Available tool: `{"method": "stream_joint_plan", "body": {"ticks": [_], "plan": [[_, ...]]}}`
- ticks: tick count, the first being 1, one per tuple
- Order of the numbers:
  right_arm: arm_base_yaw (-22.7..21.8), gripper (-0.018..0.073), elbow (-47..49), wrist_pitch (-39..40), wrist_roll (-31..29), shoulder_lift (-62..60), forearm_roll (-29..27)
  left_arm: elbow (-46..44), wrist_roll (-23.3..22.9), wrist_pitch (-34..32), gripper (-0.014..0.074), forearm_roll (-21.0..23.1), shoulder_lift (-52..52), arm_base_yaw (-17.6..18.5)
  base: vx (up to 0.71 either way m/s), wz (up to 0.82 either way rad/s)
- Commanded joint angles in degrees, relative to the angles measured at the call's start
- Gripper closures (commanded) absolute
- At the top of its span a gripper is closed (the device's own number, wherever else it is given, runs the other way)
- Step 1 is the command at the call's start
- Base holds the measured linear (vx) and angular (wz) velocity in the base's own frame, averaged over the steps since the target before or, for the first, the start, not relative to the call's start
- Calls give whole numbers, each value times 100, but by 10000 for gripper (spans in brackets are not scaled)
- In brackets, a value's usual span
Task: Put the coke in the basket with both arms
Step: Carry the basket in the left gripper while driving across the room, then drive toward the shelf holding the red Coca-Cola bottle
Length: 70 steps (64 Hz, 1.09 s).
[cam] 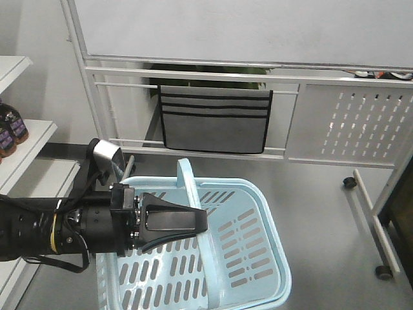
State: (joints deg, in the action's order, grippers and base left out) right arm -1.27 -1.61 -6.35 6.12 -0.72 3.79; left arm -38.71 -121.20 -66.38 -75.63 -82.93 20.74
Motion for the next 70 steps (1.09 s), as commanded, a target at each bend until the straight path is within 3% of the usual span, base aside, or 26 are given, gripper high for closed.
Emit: {"method": "stream_joint_plan", "body": {"ticks": [1, 70], "plan": [[-37, 564, -86, 439, -30, -81, 17, -116, -8, -1254, 603, 401, 211, 28, 18, 28], [-37, 564, -86, 439, -30, -81, 17, -116, -8, -1254, 603, 401, 211, 28, 12, 38]]}}
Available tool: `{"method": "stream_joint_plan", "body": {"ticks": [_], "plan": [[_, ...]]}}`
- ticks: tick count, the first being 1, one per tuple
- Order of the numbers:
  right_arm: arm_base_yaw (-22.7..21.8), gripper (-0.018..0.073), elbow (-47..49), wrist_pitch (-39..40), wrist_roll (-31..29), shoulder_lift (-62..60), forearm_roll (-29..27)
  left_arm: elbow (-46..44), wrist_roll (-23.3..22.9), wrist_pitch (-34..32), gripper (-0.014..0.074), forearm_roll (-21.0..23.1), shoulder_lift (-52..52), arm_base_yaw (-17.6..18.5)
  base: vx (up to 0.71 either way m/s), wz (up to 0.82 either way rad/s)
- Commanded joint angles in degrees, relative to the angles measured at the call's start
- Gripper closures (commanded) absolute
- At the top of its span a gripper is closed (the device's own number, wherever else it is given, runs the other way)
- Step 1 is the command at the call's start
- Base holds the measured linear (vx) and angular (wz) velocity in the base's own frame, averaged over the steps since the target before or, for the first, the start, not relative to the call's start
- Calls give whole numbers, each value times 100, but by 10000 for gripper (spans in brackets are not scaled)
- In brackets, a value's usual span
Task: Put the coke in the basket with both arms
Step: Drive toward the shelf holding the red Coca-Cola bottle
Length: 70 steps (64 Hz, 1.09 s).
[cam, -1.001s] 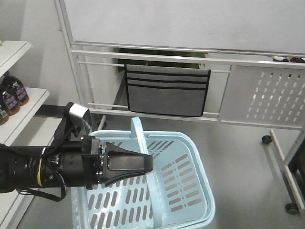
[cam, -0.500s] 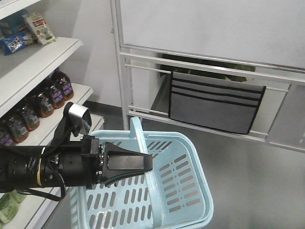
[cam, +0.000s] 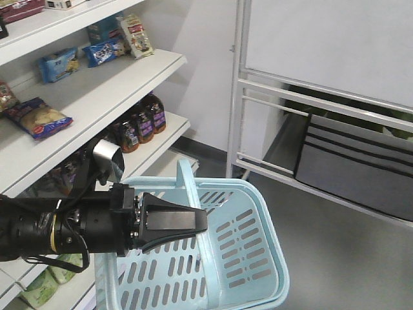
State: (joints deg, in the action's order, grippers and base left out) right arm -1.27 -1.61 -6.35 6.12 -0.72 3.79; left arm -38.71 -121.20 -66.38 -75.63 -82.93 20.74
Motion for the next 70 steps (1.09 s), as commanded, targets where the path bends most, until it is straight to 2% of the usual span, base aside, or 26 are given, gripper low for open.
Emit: {"method": "stream_joint_plan", "body": {"ticks": [1, 70], "plan": [[-37, 564, -86, 439, -30, -81, 17, -116, -8, -1254, 603, 401, 211, 28, 10, 41], [-37, 564, -86, 439, -30, -81, 17, -116, -8, -1254, 603, 401, 211, 28, 8, 40]]}}
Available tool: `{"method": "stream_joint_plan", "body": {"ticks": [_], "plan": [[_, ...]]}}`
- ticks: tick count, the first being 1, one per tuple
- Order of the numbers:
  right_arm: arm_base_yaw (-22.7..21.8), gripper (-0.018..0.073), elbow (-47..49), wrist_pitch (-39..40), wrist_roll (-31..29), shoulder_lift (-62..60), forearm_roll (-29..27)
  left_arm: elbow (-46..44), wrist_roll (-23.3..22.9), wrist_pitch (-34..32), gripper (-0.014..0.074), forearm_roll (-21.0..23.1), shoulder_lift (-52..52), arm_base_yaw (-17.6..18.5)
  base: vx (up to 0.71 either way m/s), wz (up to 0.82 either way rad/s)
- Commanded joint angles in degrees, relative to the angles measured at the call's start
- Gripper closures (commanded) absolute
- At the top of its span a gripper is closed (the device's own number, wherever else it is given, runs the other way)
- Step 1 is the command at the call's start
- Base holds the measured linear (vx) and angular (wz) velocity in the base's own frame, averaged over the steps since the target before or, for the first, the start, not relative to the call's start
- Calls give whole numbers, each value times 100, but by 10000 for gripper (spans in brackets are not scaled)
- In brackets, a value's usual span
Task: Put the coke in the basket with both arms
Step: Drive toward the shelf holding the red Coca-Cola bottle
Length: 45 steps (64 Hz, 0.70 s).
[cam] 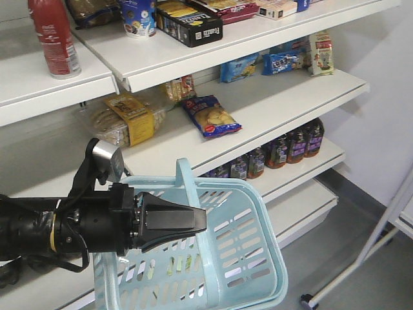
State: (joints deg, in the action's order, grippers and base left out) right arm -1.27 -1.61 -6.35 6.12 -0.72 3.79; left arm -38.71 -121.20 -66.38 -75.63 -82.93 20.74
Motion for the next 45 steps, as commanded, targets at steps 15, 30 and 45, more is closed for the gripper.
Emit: {"method": "stream_joint_plan", "body": {"ticks": [15, 30, 45], "plan": [[-37, 564, -86, 439, -30, -81, 17, -116, -8, -1254, 603, 401, 211, 28, 2, 30], [-37, 564, -86, 439, -30, -81, 17, -116, -8, -1254, 603, 401, 211, 28, 1, 25], [-37, 564, -86, 439, -30, -81, 17, -116, -8, -1254, 603, 401, 211, 28, 0, 22]]}}
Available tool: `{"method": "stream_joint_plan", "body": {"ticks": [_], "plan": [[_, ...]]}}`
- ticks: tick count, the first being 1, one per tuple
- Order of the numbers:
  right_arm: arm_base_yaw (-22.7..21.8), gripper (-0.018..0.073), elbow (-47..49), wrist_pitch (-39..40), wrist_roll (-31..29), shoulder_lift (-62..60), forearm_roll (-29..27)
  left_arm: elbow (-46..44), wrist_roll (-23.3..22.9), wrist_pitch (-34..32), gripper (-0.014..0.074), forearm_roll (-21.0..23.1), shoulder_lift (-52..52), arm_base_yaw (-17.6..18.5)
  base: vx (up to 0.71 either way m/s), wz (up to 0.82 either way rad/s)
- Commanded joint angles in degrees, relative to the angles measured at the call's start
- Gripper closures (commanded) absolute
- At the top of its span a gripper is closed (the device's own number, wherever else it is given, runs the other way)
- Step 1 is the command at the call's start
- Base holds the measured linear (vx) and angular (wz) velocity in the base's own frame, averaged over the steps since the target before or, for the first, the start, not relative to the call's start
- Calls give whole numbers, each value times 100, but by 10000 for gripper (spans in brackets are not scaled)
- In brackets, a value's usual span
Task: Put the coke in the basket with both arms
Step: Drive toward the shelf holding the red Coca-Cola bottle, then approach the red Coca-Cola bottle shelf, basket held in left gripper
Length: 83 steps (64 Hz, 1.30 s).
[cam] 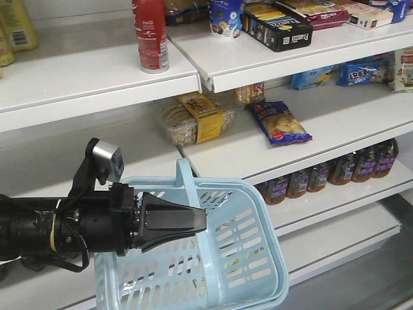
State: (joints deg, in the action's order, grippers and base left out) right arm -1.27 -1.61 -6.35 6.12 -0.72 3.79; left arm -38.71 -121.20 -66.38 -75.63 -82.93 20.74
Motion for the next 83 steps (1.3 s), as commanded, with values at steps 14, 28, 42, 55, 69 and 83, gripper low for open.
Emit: {"method": "stream_joint_plan", "body": {"ticks": [14, 28, 42, 55, 69, 83], "plan": [[-37, 564, -86, 439, -30, -81, 17, -116, -8, -1254, 603, 401, 211, 28, 0, 20], [-37, 564, -86, 439, -30, -81, 17, -116, -8, -1254, 603, 401, 211, 28, 0, 19], [-37, 564, -86, 439, -30, -81, 17, -116, -8, -1254, 603, 401, 211, 28, 1, 19], [-37, 564, -86, 439, -30, -81, 17, -116, -8, -1254, 603, 401, 211, 28, 1, 18], [-37, 564, -86, 439, -30, -81, 17, -116, -8, -1254, 603, 401, 211, 28, 2, 16], [-37, 564, -86, 439, -30, -81, 17, -116, -8, -1254, 603, 401, 211, 28, 3, 13]]}}
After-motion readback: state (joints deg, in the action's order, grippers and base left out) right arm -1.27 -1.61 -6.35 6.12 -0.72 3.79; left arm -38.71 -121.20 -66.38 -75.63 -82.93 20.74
